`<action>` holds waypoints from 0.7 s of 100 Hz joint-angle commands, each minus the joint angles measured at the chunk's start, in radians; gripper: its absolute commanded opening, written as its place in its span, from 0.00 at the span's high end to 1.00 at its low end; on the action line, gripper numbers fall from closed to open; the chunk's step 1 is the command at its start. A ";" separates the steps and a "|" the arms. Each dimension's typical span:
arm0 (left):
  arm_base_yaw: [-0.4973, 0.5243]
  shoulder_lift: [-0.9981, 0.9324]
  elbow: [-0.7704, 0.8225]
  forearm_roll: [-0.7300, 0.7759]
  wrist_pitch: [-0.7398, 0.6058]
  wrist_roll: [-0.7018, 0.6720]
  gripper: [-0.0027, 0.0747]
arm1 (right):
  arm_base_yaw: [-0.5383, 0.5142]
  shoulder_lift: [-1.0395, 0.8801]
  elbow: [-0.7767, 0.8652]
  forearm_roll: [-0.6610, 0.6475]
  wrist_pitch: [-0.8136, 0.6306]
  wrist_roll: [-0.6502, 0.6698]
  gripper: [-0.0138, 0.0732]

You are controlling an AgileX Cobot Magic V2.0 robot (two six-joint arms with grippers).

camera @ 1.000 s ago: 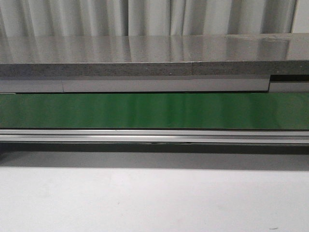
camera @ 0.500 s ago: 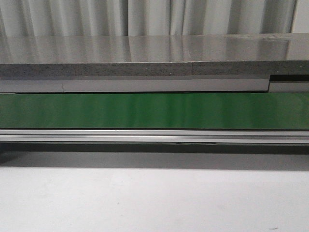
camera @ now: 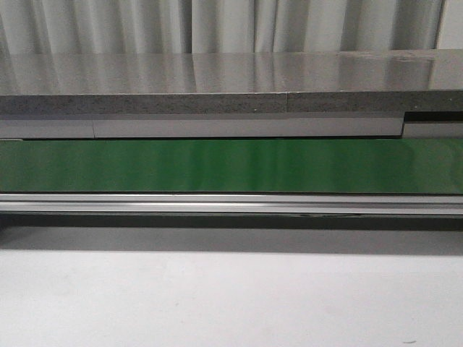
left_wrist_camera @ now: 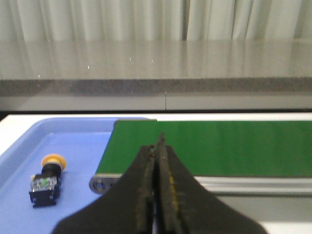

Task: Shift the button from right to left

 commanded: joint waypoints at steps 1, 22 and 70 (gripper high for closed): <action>-0.009 -0.030 0.045 0.000 -0.122 -0.012 0.99 | -0.002 0.009 -0.026 0.003 -0.077 -0.001 0.92; -0.009 -0.030 0.045 0.000 -0.110 -0.010 0.99 | -0.002 0.009 -0.026 0.003 -0.077 -0.001 0.92; -0.009 -0.030 0.045 0.000 -0.110 -0.010 0.99 | -0.002 0.009 -0.026 0.003 -0.077 -0.001 0.92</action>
